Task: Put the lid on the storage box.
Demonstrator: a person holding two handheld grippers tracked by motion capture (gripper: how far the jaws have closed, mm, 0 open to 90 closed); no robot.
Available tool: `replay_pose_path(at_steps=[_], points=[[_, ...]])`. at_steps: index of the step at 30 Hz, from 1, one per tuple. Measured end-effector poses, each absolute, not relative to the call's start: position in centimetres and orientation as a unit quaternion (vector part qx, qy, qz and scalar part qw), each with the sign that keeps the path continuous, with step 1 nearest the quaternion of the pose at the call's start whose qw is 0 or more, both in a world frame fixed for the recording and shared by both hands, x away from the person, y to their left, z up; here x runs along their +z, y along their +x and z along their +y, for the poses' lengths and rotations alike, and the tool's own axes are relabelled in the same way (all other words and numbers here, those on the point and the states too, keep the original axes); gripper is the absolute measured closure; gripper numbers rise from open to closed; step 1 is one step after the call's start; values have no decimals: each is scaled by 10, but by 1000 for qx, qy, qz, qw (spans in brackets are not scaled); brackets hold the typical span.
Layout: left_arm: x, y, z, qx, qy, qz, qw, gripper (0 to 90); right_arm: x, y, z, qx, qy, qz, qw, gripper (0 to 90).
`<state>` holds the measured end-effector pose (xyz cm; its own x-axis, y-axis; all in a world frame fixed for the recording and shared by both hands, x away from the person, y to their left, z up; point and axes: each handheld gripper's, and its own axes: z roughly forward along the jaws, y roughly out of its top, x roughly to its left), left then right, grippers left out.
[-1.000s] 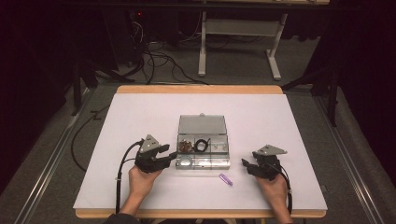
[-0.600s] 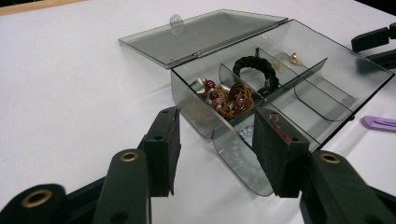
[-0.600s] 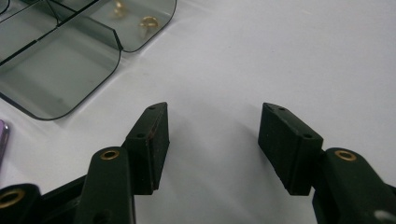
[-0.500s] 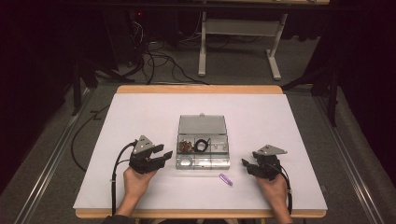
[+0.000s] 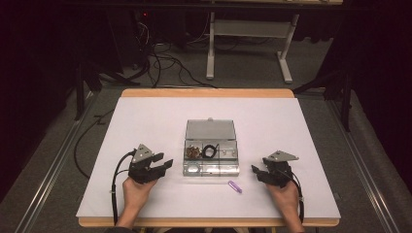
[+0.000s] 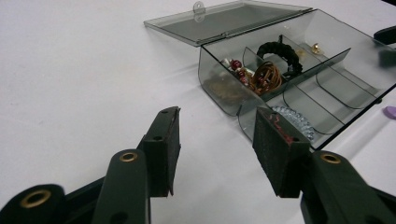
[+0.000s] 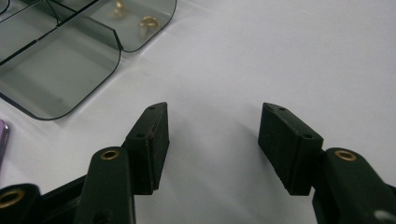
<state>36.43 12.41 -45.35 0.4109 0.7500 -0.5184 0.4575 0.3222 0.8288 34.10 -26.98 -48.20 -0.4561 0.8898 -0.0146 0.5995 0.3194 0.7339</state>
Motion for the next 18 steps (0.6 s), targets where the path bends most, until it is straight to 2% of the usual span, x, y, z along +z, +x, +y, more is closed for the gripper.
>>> replay_pose_path(at_steps=[18], points=[[-467,375,129,124,568,553,597,513,-482,341,-270,339,475,783,215,436]])
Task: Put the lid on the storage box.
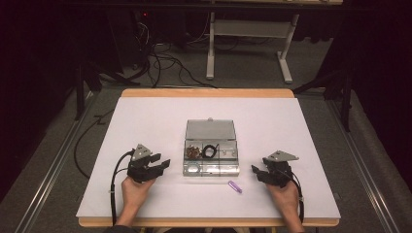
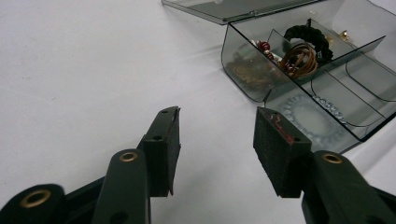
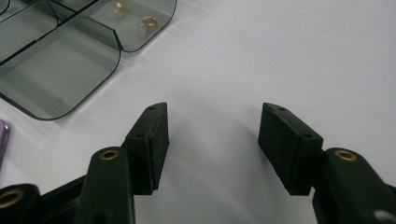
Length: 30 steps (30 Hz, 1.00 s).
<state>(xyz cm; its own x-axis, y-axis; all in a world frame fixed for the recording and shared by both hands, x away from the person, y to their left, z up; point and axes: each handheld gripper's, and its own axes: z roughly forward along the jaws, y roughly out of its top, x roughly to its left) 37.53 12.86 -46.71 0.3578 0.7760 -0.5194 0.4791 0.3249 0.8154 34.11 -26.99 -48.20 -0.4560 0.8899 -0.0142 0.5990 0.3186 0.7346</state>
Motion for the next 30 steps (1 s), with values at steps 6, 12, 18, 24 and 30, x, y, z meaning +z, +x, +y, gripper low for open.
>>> replay_pose_path(at_steps=[6,12,18,24,30], points=[[-474,379,128,128,570,557,590,515,-482,341,-270,339,475,783,215,436],[-480,386,128,142,570,565,580,507,-482,342,-271,341,478,782,209,449],[-488,391,124,154,576,567,569,495,-482,343,-272,341,481,781,208,451],[-494,394,121,171,587,565,555,479,-481,344,-273,346,481,781,196,422],[-496,394,119,183,586,563,554,451,-480,348,-283,377,498,764,161,447]])
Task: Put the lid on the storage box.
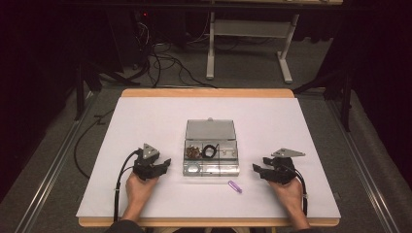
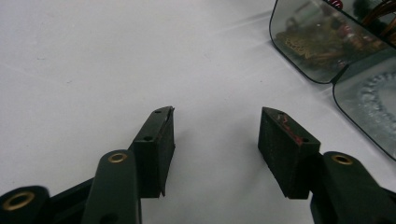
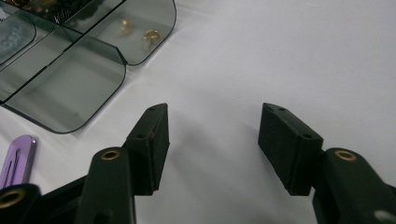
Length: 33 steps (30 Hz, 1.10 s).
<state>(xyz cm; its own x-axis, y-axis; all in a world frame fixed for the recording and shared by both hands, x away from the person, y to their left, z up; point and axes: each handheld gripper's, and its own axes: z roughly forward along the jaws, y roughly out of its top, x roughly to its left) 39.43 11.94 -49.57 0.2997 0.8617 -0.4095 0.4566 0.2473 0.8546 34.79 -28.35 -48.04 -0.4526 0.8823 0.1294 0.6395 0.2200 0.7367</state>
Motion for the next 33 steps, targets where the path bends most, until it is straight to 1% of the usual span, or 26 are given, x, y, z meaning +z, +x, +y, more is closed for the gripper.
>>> replay_pose_path(at_steps=[3,9,11,15,17,33], points=[[-496,394,119,185,585,562,555,431,-479,345,-280,375,490,766,181,452],[-497,394,119,185,585,563,554,378,-471,336,-278,397,479,758,196,496],[-496,394,120,180,586,563,555,367,-469,332,-277,396,474,761,201,529],[-497,393,119,183,587,562,554,365,-467,324,-273,388,471,768,194,599],[-497,393,119,184,588,561,553,364,-467,321,-270,384,468,772,194,618],[-497,393,119,183,589,560,553,361,-458,302,-241,413,424,786,180,683]])
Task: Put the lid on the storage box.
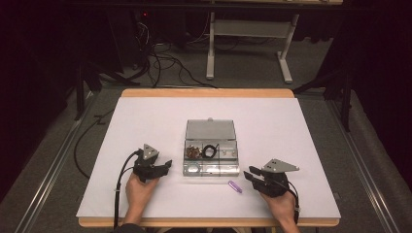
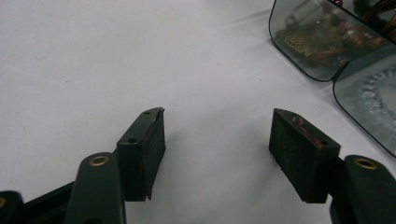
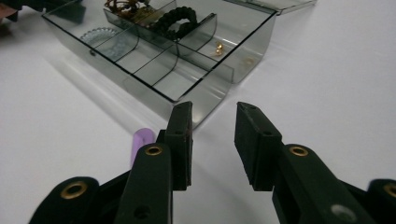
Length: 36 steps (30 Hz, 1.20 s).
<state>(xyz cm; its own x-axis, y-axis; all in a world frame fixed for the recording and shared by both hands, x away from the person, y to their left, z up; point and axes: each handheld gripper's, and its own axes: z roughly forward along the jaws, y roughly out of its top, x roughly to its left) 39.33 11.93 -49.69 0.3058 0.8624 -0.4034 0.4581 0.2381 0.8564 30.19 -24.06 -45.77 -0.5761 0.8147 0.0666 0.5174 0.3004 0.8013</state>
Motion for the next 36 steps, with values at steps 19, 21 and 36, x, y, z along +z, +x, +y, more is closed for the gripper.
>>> replay_pose_path(at_steps=[19,21,36], points=[[-497,393,119,183,589,560,553,360,-466,291,-218,412,394,806,157,692],[-497,393,119,183,589,560,553,360,-467,292,-216,410,392,809,154,692],[-497,393,119,183,589,560,553,359,-474,294,-205,391,381,824,150,691]])
